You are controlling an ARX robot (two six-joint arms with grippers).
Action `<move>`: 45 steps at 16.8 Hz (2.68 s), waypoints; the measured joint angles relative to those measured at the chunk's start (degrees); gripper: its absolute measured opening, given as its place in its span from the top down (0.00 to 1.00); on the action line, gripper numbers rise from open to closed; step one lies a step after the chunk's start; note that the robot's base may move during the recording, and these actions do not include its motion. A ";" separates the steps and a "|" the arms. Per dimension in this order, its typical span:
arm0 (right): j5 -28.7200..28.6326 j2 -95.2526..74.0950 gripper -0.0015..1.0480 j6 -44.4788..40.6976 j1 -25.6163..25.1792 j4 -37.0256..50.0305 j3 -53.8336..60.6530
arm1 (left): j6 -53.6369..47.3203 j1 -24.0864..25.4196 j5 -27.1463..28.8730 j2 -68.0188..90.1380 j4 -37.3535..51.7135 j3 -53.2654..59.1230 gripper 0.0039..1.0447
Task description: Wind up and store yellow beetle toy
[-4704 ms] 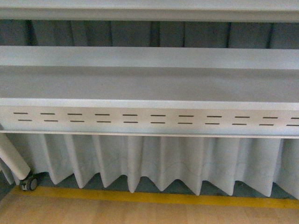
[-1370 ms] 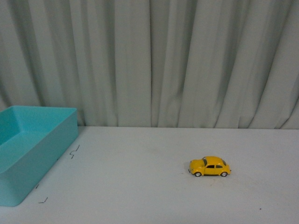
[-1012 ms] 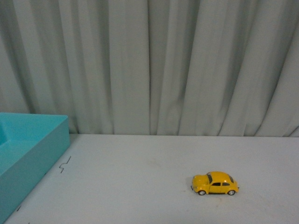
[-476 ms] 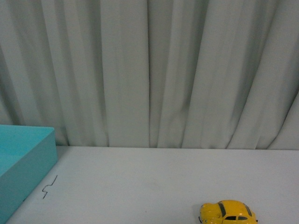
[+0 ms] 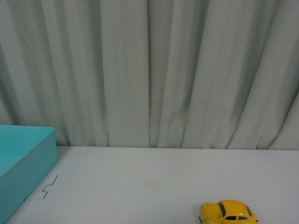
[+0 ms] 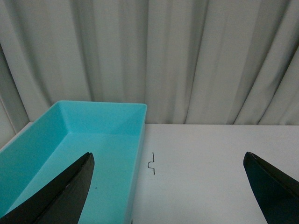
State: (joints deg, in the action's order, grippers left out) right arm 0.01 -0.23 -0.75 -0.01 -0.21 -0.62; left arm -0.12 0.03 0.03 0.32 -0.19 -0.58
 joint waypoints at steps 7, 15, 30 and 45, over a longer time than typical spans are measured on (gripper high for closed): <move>2.64 -21.94 0.06 7.54 -1.03 -5.20 -9.86 | 0.00 -0.04 0.04 0.00 0.00 0.00 0.06; -20.22 -80.61 0.06 -4.24 -22.40 33.90 -35.74 | -0.02 -0.04 -0.02 0.00 0.00 0.00 0.06; -47.23 -119.16 0.06 -60.43 -2.21 -29.75 -78.60 | 0.00 -0.04 -0.02 0.00 -0.02 0.00 0.06; -35.30 -134.68 0.06 -94.27 -1.16 -38.01 -86.05 | 0.00 -0.04 0.00 0.00 -0.02 0.00 0.06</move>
State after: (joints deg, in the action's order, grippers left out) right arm -35.29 -134.91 -95.02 -1.17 -38.22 -86.67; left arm -0.12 -0.01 0.03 0.32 -0.21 -0.58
